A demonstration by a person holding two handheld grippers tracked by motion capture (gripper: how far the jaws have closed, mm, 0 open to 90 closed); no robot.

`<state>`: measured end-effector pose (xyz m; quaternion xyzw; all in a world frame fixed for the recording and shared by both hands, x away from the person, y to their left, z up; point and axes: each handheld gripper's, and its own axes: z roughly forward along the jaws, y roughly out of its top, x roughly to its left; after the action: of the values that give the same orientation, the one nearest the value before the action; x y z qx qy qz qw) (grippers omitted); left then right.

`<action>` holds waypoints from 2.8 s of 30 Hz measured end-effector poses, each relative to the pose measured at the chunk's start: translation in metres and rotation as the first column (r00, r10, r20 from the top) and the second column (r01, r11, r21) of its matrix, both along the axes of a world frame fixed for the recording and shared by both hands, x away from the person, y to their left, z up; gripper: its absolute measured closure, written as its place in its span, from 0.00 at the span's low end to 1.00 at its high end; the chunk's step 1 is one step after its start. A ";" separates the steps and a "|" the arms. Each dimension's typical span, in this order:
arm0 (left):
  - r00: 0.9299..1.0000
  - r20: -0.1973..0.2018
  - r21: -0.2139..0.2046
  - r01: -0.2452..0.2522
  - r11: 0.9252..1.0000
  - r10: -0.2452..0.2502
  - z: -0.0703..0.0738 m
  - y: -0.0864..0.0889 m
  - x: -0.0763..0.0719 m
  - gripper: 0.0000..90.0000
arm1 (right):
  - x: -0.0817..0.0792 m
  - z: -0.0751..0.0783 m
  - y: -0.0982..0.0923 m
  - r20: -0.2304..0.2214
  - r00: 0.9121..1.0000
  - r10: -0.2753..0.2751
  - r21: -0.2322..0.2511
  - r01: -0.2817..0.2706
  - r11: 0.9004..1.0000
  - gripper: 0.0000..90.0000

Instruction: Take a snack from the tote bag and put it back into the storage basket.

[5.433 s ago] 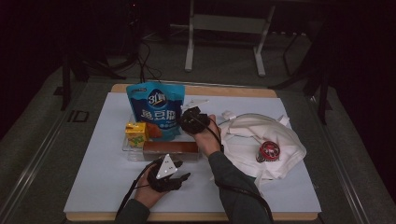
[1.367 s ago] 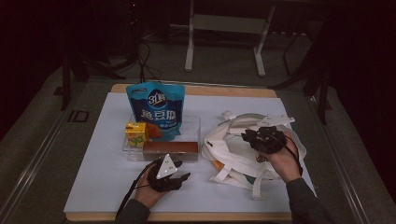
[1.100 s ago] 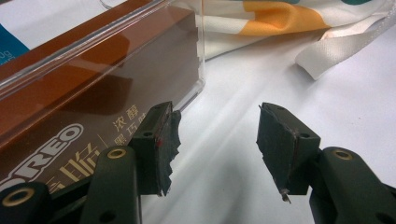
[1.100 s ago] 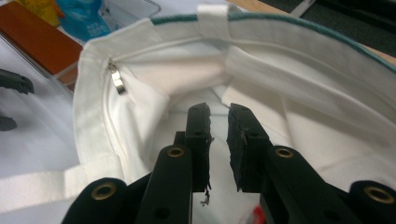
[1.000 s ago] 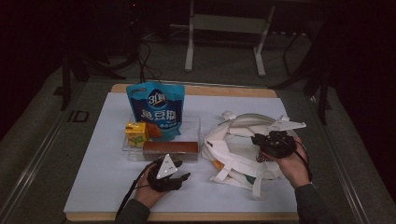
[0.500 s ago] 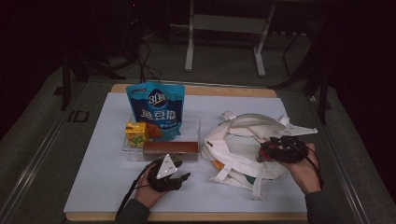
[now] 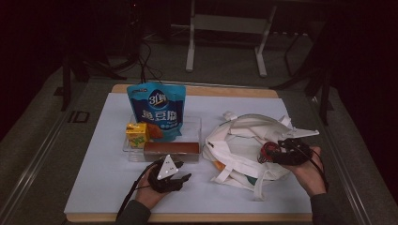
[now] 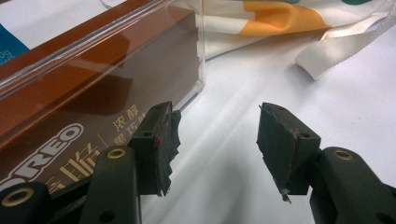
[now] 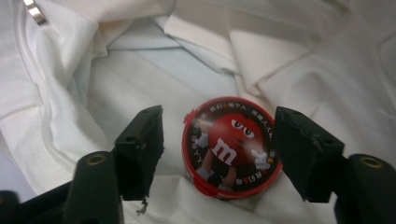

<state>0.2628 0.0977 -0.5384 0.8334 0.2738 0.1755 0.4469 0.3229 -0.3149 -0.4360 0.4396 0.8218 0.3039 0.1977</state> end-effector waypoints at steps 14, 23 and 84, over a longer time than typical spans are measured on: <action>1.000 0.000 0.002 -0.002 1.000 0.002 0.000 0.000 0.000 0.51 | 0.006 -0.012 -0.005 -0.057 0.998 -0.012 -0.003 0.012 1.000 0.29; 1.000 0.000 0.002 -0.001 1.000 0.001 0.000 0.000 0.000 0.51 | 0.010 -0.018 -0.008 -0.069 0.997 -0.031 -0.020 0.030 0.999 0.24; 1.000 -0.001 0.003 0.000 1.000 0.000 0.000 0.000 0.000 0.51 | 0.025 -0.034 0.012 -0.135 0.990 -0.050 -0.036 0.045 0.998 0.28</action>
<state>0.2629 0.0972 -0.5385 0.8342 0.2736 0.1756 0.4455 0.3478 -0.3026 -0.4697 0.4754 0.8275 0.2549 0.1558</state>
